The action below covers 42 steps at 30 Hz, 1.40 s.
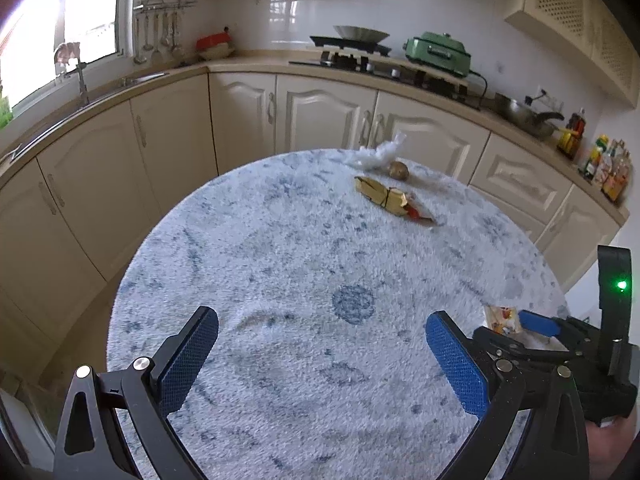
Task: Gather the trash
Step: 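Grasp the colourful candy wrapper with the right tool, then grasp the yellow wrapped package with the left tool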
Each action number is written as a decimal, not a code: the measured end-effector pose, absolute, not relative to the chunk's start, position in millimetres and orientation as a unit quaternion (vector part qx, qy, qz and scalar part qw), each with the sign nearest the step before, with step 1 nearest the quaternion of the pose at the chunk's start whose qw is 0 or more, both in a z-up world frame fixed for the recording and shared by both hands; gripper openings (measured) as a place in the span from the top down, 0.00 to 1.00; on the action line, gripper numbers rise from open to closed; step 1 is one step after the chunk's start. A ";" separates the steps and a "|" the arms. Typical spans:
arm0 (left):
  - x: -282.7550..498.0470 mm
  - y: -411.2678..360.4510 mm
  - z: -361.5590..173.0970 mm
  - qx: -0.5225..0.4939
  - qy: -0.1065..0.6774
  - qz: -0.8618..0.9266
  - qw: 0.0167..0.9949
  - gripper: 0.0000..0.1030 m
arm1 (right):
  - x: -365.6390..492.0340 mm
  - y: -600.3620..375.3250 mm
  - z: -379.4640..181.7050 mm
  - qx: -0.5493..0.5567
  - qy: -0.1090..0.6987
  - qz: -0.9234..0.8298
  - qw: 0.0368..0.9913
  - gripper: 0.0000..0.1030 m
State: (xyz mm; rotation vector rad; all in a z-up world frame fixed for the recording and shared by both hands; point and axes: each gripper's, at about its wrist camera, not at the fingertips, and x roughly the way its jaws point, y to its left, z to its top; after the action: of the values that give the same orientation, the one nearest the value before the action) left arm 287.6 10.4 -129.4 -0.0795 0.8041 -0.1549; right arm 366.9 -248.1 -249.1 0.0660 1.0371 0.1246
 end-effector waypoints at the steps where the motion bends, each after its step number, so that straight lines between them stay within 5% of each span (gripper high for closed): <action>1: 291.9 8.5 -131.1 -0.037 0.393 -0.076 0.916 0.01 | 367.8 -245.6 -249.6 0.025 0.490 0.058 0.870 0.27; 7: 316.4 -1.1 -141.1 -0.034 0.402 -0.073 0.912 0.01 | 369.4 -244.9 -248.0 0.021 0.478 0.068 0.876 0.55; 33: 520.1 -89.9 -203.4 -0.039 0.447 -0.079 0.890 0.01 | 473.5 -271.3 -226.2 0.063 0.440 0.084 0.892 0.55; 35: 529.9 -100.2 -211.7 -0.035 0.454 -0.079 0.887 0.03 | 476.6 -277.0 -226.6 0.070 0.438 0.081 0.893 0.55; 37: 543.3 -107.7 -220.7 -0.039 0.463 -0.095 0.880 0.23 | 477.1 -281.8 -226.7 0.073 0.438 0.079 0.893 0.55; 38: 544.3 -110.7 -220.0 -0.033 0.454 -0.091 0.886 0.25 | 476.8 -283.8 -226.9 0.074 0.438 0.077 0.893 0.55; 39: 544.3 -113.3 -219.3 -0.034 0.451 -0.098 0.887 0.42 | 476.5 -285.7 -227.1 0.075 0.438 0.077 0.893 0.55; 42: 546.7 -115.5 -221.9 -0.052 0.445 -0.116 0.886 0.42 | 472.7 -291.6 -226.5 0.080 0.437 0.073 0.893 0.55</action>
State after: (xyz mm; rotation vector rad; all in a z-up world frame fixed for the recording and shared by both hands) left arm 546.7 -115.5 -221.9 -0.1074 0.9264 -0.2420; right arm 472.7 -291.6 -226.5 0.1664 0.9074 0.1523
